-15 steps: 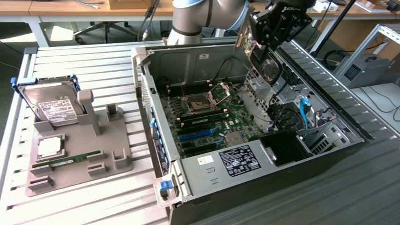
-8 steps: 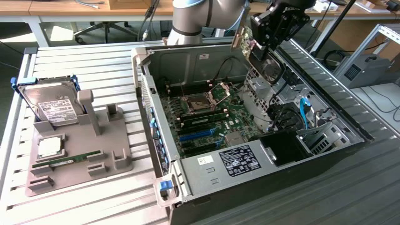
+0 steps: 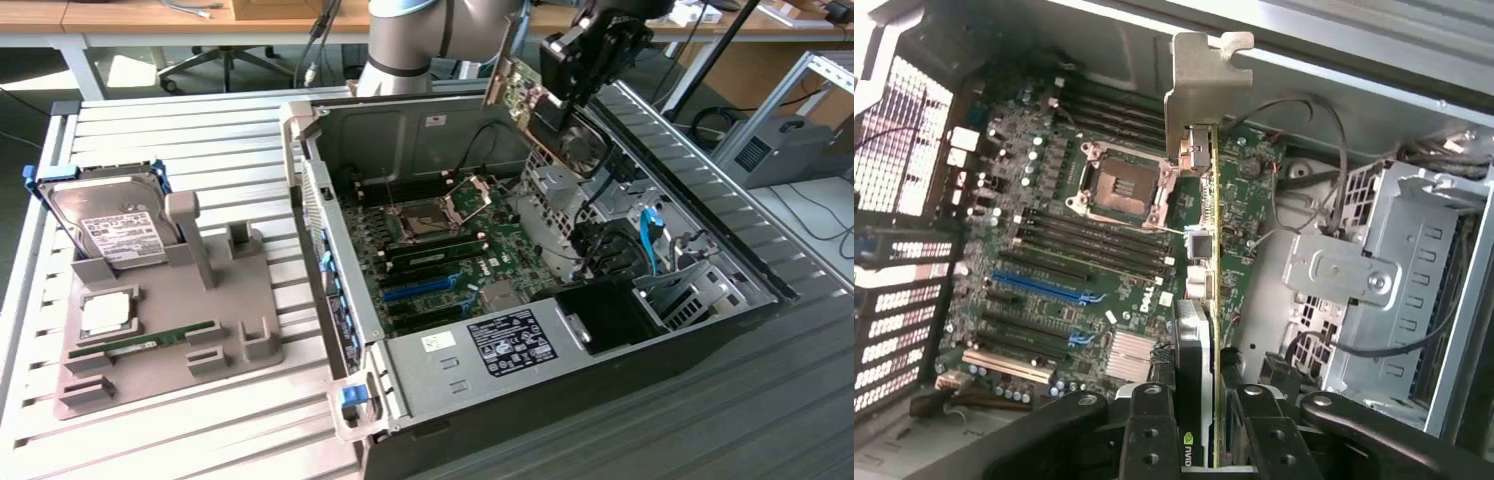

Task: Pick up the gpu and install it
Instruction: 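Insert the gpu into the slot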

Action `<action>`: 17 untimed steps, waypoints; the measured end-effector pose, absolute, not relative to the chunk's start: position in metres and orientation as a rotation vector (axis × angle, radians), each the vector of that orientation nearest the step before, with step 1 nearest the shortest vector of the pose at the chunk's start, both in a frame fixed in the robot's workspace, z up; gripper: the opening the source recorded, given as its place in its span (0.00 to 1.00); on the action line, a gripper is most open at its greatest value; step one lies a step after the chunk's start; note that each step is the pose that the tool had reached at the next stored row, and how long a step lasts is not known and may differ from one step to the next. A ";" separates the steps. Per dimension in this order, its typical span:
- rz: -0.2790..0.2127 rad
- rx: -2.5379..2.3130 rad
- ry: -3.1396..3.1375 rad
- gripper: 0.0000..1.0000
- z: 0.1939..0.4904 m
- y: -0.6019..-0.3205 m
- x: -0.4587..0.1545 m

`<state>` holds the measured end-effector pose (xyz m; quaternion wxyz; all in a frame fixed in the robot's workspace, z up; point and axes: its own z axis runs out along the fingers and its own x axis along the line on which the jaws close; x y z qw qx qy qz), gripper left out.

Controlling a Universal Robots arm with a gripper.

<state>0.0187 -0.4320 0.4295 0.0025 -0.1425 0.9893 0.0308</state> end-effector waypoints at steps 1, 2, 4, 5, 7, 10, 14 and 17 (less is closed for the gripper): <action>0.097 -0.483 3.098 0.27 0.429 -0.432 0.019; 0.096 -0.511 3.094 0.27 0.430 -0.432 0.019; 0.096 -0.579 3.084 0.27 0.429 -0.432 0.019; 0.096 -0.617 3.077 0.27 0.429 -0.432 0.019; 0.095 -0.718 3.058 0.27 0.429 -0.432 0.019; 0.092 -0.829 3.032 0.27 0.429 -0.432 0.019; 0.090 -0.933 3.004 0.27 0.429 -0.432 0.019; 0.086 -1.014 2.980 0.27 0.429 -0.432 0.019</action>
